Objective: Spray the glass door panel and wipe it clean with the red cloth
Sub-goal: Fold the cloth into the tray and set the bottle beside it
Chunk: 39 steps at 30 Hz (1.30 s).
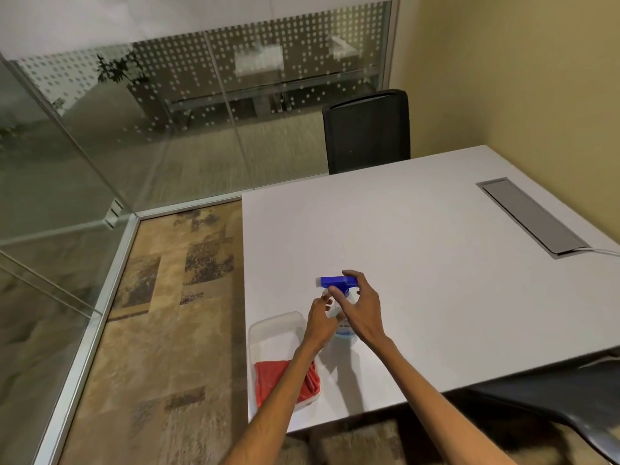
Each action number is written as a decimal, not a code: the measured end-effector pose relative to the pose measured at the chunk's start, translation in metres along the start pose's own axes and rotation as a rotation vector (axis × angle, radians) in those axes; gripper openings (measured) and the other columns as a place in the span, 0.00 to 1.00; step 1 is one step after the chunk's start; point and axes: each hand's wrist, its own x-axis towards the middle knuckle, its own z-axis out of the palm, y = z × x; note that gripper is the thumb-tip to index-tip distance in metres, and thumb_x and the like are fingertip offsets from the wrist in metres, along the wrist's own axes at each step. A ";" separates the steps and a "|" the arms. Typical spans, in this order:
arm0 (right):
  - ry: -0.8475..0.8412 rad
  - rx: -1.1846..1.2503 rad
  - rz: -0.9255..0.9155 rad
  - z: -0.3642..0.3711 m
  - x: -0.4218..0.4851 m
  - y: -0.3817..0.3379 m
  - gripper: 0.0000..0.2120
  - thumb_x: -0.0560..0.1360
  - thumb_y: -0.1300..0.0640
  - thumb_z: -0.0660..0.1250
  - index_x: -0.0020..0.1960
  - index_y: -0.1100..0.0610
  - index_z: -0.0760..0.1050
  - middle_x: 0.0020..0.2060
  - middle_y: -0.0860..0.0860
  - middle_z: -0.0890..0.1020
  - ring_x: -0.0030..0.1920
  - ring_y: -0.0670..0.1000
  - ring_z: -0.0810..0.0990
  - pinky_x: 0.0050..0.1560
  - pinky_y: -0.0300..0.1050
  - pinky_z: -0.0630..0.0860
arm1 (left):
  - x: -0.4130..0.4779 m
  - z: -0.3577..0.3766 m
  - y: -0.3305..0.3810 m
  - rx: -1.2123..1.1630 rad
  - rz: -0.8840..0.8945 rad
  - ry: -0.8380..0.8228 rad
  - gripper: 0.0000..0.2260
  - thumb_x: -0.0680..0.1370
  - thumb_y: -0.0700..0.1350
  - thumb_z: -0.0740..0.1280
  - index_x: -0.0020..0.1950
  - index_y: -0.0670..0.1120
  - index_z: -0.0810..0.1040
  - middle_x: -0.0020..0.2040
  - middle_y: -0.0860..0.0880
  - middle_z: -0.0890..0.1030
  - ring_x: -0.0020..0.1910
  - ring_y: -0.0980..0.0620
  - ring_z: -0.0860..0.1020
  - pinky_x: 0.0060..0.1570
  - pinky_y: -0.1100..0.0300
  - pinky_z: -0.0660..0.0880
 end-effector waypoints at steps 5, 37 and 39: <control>0.002 0.004 -0.052 -0.001 0.002 -0.004 0.09 0.75 0.49 0.73 0.51 0.49 0.77 0.44 0.42 0.83 0.47 0.43 0.80 0.47 0.31 0.74 | -0.003 0.007 0.007 -0.069 0.045 0.011 0.15 0.80 0.40 0.66 0.67 0.43 0.73 0.61 0.43 0.79 0.60 0.45 0.79 0.59 0.55 0.78; -0.191 0.177 -0.251 0.041 0.018 -0.124 0.22 0.75 0.57 0.75 0.66 0.60 0.76 0.53 0.55 0.85 0.53 0.52 0.83 0.59 0.46 0.80 | -0.037 -0.098 0.064 0.048 0.295 0.570 0.07 0.74 0.37 0.68 0.51 0.41 0.82 0.40 0.44 0.85 0.39 0.45 0.83 0.40 0.51 0.81; -0.208 0.167 -0.266 0.049 0.018 -0.129 0.23 0.75 0.56 0.75 0.67 0.60 0.75 0.55 0.56 0.84 0.54 0.52 0.82 0.58 0.44 0.79 | -0.038 -0.107 0.059 0.050 0.295 0.599 0.08 0.73 0.38 0.69 0.51 0.43 0.82 0.40 0.45 0.85 0.41 0.46 0.83 0.41 0.50 0.81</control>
